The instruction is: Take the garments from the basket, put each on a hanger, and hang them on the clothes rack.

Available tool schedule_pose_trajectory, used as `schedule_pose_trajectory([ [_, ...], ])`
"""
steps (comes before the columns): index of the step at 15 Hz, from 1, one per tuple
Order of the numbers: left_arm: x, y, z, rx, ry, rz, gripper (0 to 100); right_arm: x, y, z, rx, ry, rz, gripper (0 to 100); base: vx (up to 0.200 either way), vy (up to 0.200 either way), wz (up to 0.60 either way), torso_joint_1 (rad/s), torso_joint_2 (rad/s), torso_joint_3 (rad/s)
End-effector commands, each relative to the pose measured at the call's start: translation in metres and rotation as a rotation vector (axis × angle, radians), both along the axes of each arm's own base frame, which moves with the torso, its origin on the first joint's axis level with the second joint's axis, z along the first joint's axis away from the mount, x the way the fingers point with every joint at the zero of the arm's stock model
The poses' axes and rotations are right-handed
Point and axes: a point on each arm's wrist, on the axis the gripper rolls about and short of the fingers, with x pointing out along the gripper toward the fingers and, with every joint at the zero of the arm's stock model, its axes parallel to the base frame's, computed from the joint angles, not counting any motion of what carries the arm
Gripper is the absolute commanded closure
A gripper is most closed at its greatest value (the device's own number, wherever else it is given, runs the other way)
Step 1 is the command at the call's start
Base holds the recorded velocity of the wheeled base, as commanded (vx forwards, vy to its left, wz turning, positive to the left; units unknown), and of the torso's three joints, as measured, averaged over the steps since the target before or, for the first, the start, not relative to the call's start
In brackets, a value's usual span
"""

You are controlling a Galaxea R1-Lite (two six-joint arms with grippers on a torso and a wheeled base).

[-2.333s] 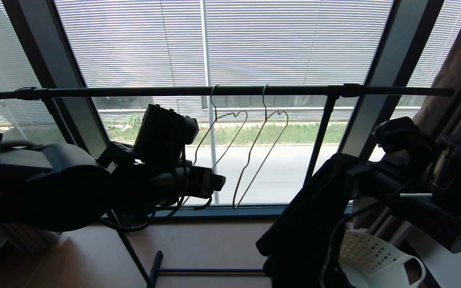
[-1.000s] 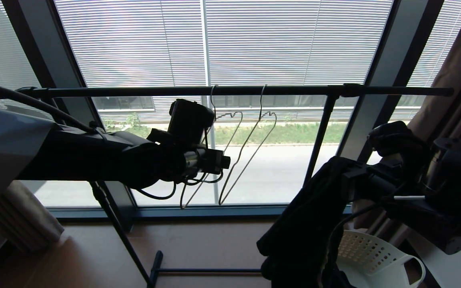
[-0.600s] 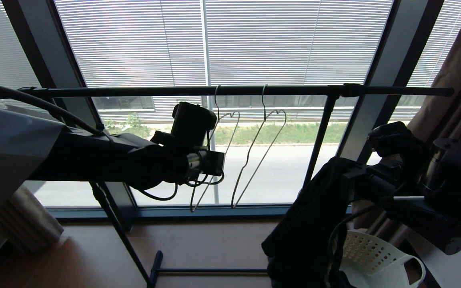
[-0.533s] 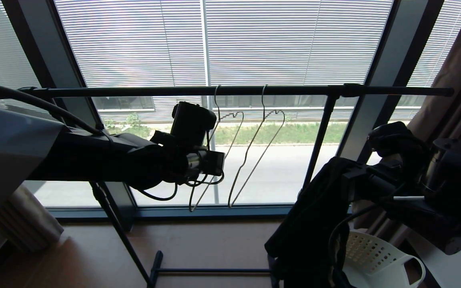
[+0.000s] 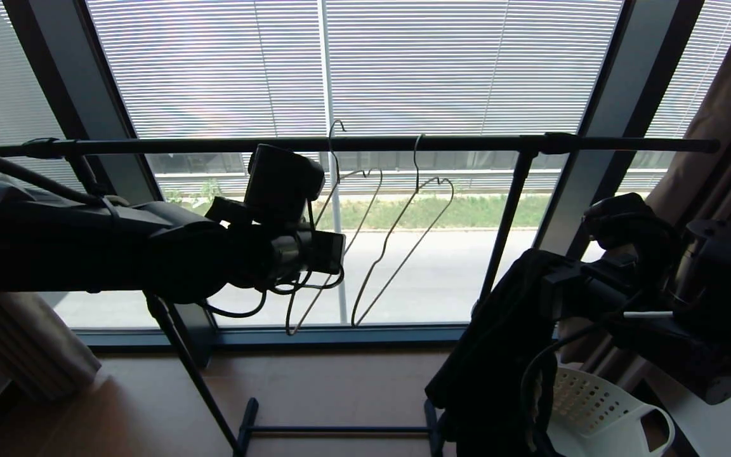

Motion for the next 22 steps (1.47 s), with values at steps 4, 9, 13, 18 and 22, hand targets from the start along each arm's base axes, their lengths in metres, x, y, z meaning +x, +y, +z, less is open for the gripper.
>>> schedule_pose_trajectory([
  [4, -0.053, 0.033, 0.026, -0.021, -0.033, -0.011, 100, 0.000, 0.000, 0.000, -0.001, 0.001, 0.000, 100, 0.000, 0.000, 0.00, 0.000, 0.00, 0.000],
  [9, -0.101, 0.059, 0.029, -0.035, -0.072, -0.043, 100, -0.003, -0.001, 0.000, 0.003, -0.004, 0.006, 100, 0.000, 0.000, 0.00, 0.000, 0.00, 0.000],
  [13, -0.136, 0.083, 0.019, 0.005, -0.099, -0.069, 100, -0.003, -0.002, 0.000, -0.036, -0.017, 0.021, 100, 0.000, 0.000, 0.00, 0.000, 0.00, 0.000],
  [18, -0.168, 0.101, -0.013, 0.031, -0.069, -0.096, 100, -0.008, -0.004, 0.003, -0.036, -0.028, 0.019, 100, 0.000, 0.000, 0.00, 0.142, -0.34, -0.185],
  [22, -0.177, 0.104, -0.024, 0.005, -0.092, -0.209, 100, -0.007, -0.005, 0.002, -0.038, -0.024, 0.017, 100, 0.000, 0.000, 0.00, 0.156, -0.36, -0.198],
])
